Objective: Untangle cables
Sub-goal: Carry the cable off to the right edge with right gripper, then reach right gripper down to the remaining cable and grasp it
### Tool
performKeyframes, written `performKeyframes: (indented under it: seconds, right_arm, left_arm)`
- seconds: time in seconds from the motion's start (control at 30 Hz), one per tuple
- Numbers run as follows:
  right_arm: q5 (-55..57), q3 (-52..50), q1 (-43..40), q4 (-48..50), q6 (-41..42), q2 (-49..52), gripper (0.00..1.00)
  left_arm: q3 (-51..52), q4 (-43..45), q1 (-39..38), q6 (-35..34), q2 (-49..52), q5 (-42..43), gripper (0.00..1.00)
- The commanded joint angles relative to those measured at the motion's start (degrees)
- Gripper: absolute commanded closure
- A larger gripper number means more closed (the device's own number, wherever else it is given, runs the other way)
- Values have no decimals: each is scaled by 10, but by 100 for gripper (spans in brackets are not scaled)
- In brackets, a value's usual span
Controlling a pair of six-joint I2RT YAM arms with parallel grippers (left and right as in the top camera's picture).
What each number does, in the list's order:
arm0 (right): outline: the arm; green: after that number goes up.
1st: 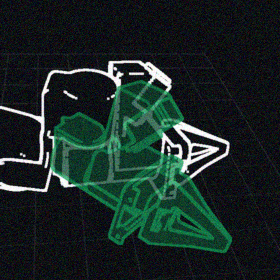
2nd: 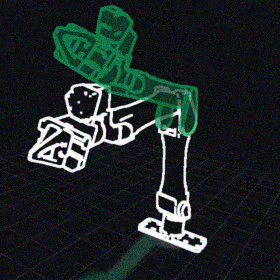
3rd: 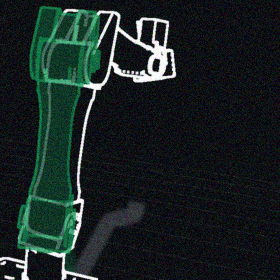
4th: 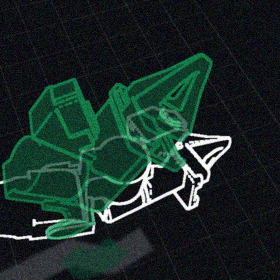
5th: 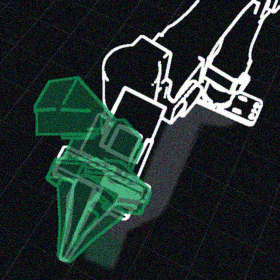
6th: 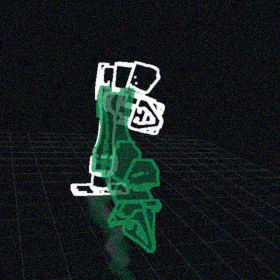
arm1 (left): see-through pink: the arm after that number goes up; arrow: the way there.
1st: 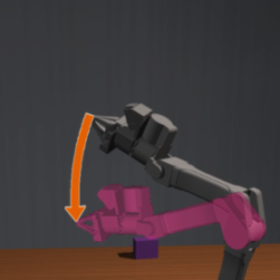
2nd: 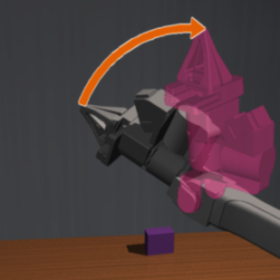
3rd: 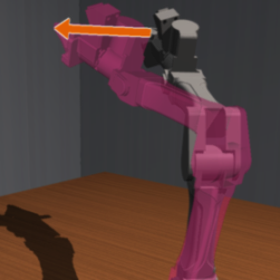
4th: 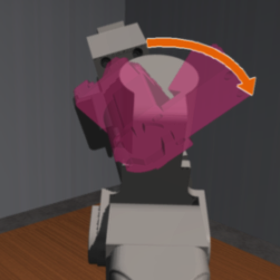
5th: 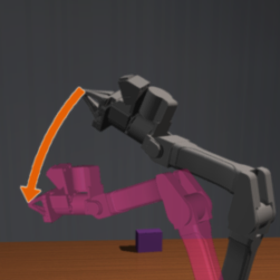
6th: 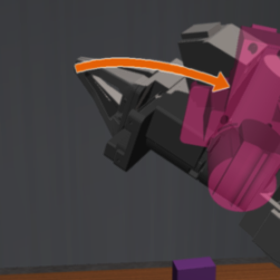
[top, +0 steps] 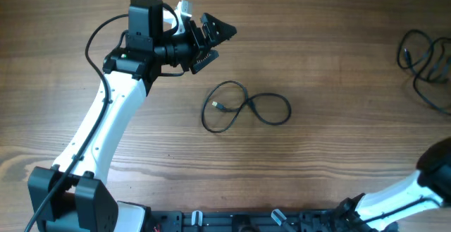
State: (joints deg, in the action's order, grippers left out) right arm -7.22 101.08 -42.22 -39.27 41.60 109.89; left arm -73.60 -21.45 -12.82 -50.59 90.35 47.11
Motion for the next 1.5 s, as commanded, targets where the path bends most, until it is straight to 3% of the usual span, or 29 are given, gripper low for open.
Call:
performKeyframes:
  seconds: [0.0,0.2,0.33,0.53,0.67,0.9,1.13,1.27,1.47]
  right_arm:
    - [-6,5,0,7,-94,33,0]
    - [-61,11,0,-9,-91,21,0]
    - [-169,21,1,-1,-77,-8,0]
    - [-214,33,22,-5,-45,-70,0]
    - [-248,33,52,-11,-53,-113,0]
    - [-293,33,161,-71,-152,-134,0]
    - [-238,10,309,-194,-242,-133,1]
    - [-173,-26,406,-251,-285,-124,1]
    - [-119,-113,517,-246,-280,-118,1]
  left_arm:
    - [-2,1,-2,14,-2,-18,0]
    - [-2,1,-2,14,-2,-18,0]
    - [-2,-2,-2,31,-2,-23,0]
    - [-2,-35,-2,42,-2,-84,0]
    - [-2,-80,-2,131,-2,-133,0]
    - [-2,-178,-2,250,-2,-222,0]
    - [-2,-283,-2,249,-2,-373,0]
    - [-2,-329,3,198,-2,-462,0]
    - [-2,-342,46,170,-2,-478,0]
